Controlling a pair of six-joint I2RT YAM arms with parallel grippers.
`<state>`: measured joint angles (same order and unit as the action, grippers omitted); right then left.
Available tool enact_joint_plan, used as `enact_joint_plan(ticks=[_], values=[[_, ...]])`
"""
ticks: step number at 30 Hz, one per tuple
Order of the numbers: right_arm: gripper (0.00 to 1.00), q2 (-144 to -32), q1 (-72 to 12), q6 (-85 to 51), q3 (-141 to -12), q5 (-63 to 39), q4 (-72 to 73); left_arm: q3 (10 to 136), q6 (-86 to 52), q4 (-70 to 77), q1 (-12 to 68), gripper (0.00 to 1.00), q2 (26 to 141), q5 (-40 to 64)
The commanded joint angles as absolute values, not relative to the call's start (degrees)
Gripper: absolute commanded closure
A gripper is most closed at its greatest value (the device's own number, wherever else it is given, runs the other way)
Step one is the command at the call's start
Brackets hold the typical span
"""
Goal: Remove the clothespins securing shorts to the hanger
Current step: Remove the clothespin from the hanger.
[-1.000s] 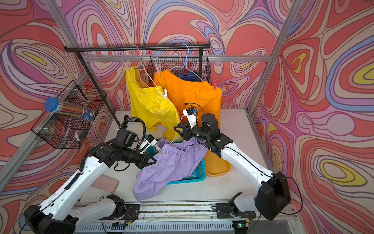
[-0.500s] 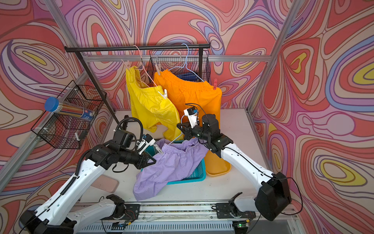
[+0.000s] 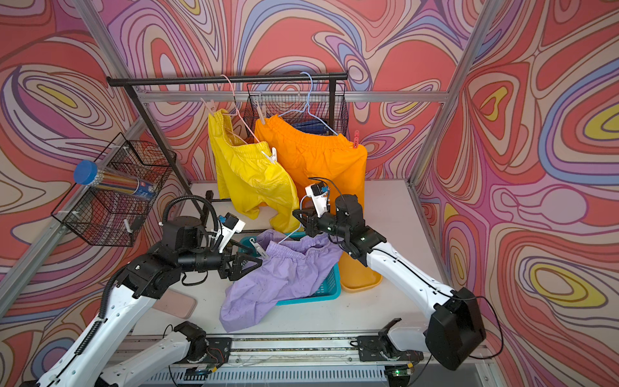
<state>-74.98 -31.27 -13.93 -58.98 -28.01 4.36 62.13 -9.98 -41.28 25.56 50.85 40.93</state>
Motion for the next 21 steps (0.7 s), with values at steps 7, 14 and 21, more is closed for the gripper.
enact_joint_plan(ticks=[7, 14, 21], values=[[1.00, -72.9, -31.8, -15.0, -57.8, -30.0, 6.2, 61.7, -12.2, -36.4, 25.8, 0.00, 49.8, 38.0], [1.00, -73.5, -31.7, -15.9, -57.9, -31.5, 7.1, 60.8, -11.6, -34.5, 25.7, 0.00, 49.7, 39.1], [1.00, -72.2, -31.8, -16.5, -56.2, -33.7, 10.3, 60.8, -16.1, -37.1, 23.8, 0.01, 50.6, 34.2]])
